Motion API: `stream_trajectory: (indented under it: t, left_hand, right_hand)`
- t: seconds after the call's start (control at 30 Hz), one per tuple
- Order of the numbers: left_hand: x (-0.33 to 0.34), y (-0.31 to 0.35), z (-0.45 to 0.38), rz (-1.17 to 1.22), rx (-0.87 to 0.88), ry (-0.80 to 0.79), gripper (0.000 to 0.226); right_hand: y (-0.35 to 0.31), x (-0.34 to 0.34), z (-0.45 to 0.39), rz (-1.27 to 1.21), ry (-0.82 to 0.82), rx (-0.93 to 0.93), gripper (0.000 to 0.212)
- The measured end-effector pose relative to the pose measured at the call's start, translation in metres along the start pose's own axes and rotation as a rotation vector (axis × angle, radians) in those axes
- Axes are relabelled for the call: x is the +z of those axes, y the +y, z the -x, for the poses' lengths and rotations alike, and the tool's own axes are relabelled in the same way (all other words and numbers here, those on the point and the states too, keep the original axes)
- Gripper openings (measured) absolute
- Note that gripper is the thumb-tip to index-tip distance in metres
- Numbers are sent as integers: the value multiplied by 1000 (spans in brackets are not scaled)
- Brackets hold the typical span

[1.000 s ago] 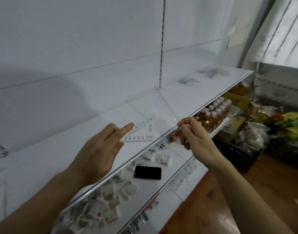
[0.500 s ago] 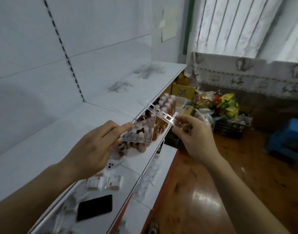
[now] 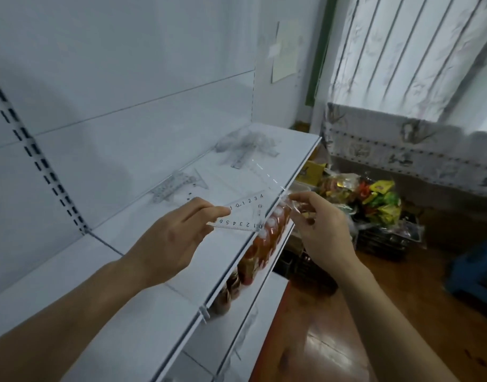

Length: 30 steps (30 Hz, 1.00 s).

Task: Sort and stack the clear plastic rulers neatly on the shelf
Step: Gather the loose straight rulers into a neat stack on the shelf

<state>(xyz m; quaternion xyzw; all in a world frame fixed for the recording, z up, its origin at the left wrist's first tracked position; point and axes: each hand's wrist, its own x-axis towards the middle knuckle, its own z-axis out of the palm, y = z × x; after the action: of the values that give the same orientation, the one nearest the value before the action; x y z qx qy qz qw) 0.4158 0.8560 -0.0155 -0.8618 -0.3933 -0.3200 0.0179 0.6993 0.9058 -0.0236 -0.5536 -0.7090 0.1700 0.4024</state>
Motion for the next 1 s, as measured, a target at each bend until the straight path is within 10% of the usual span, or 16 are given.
stream_trajectory:
  t: [0.57,1.0]
  left_hand:
    - [34,-92,-72,-170,-380,90,32]
    - [65,-111,-86,-311,-562,34,34]
  right_hand:
    - [49,108,-251,255,-181,-81,35]
    - [77,131,-270,92,-126,-449,28]
